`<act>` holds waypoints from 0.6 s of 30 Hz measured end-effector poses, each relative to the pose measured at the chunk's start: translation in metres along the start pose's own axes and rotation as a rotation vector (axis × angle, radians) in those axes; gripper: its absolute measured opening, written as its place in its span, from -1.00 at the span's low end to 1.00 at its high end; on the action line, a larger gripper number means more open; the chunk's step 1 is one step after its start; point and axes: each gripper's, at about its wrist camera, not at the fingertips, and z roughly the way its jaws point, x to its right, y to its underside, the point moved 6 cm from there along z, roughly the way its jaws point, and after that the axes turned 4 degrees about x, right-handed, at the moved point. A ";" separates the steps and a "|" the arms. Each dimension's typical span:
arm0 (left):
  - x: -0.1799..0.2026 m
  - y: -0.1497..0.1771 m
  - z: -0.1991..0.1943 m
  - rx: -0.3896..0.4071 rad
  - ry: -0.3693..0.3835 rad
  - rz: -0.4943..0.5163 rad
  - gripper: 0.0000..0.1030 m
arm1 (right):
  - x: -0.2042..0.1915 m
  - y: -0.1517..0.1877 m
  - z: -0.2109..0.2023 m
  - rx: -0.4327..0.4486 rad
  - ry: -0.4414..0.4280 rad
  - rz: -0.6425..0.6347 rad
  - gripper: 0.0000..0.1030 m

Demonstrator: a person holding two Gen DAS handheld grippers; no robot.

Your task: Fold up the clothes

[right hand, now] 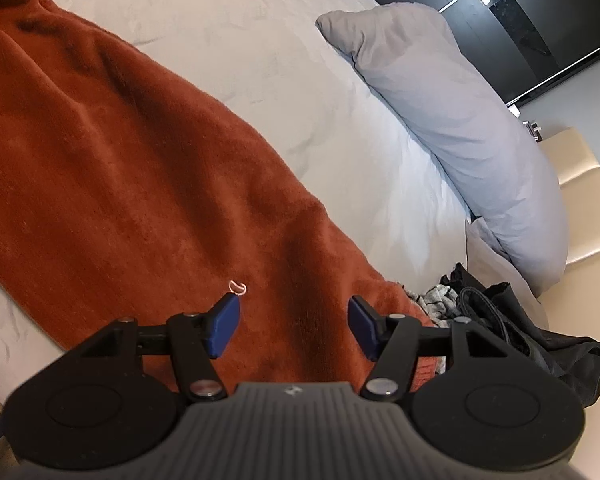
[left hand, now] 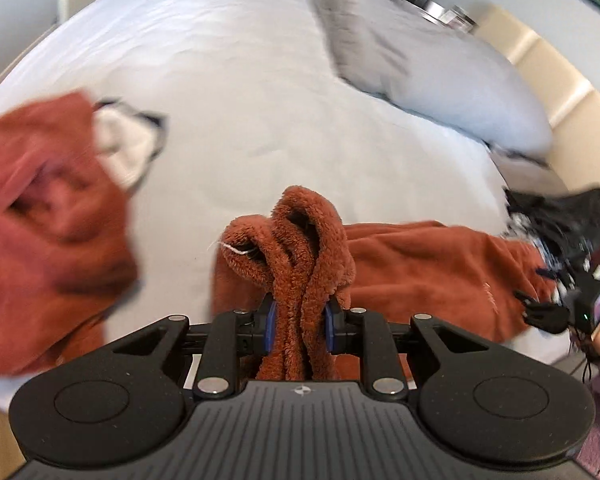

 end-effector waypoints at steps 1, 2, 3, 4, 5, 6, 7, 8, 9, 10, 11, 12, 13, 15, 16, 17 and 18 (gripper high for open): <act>0.018 -0.002 0.008 -0.002 0.014 0.024 -0.61 | 0.000 -0.001 -0.001 0.003 0.000 0.003 0.24; 0.034 -0.005 0.017 -0.003 0.027 0.047 -0.61 | 0.001 -0.001 -0.003 0.004 0.000 0.008 0.24; 0.051 -0.007 0.027 -0.004 0.039 0.071 -0.61 | 0.002 -0.001 -0.004 0.005 -0.002 0.016 0.24; 0.068 -0.009 0.036 -0.006 0.050 0.098 -0.61 | 0.003 -0.001 -0.005 0.007 -0.005 0.026 0.24; 0.085 -0.011 0.046 -0.009 0.057 0.128 -0.61 | 0.004 -0.002 -0.006 0.008 -0.008 0.037 0.24; 0.099 -0.011 0.058 -0.015 0.063 0.150 -0.61 | 0.005 -0.002 -0.008 0.010 -0.011 0.047 0.24; 0.112 -0.010 0.069 -0.023 0.070 0.167 -0.61 | 0.006 -0.003 -0.009 0.012 -0.015 0.063 0.24; 0.124 -0.009 0.082 -0.034 0.075 0.182 -0.61 | 0.008 -0.004 -0.011 0.016 -0.022 0.091 0.24; 0.135 -0.008 0.095 -0.048 0.078 0.196 -0.61 | 0.010 -0.006 -0.013 0.021 -0.027 0.129 0.24; 0.143 -0.005 0.106 -0.062 0.080 0.208 -0.61 | 0.012 -0.008 -0.016 0.028 -0.030 0.175 0.24; 0.150 -0.002 0.118 -0.078 0.081 0.218 -0.61 | 0.011 -0.010 -0.020 0.041 -0.039 0.222 0.24; 0.157 0.001 0.131 -0.094 0.079 0.226 -0.61 | 0.008 -0.012 -0.025 0.057 -0.058 0.266 0.24; 0.163 0.004 0.144 -0.112 0.077 0.233 -0.61 | 0.005 -0.013 -0.029 0.072 -0.078 0.310 0.24; 0.172 0.011 0.167 -0.151 0.069 0.249 -0.61 | -0.007 -0.014 -0.029 0.071 -0.101 0.316 0.25; 0.176 0.014 0.178 -0.171 0.059 0.264 -0.61 | -0.014 -0.013 -0.027 0.063 -0.109 0.301 0.25; 0.179 0.017 0.187 -0.186 0.049 0.280 -0.61 | -0.021 -0.013 -0.025 0.055 -0.117 0.287 0.25; 0.182 0.019 0.195 -0.197 0.041 0.294 -0.59 | -0.028 -0.013 -0.023 0.047 -0.125 0.272 0.25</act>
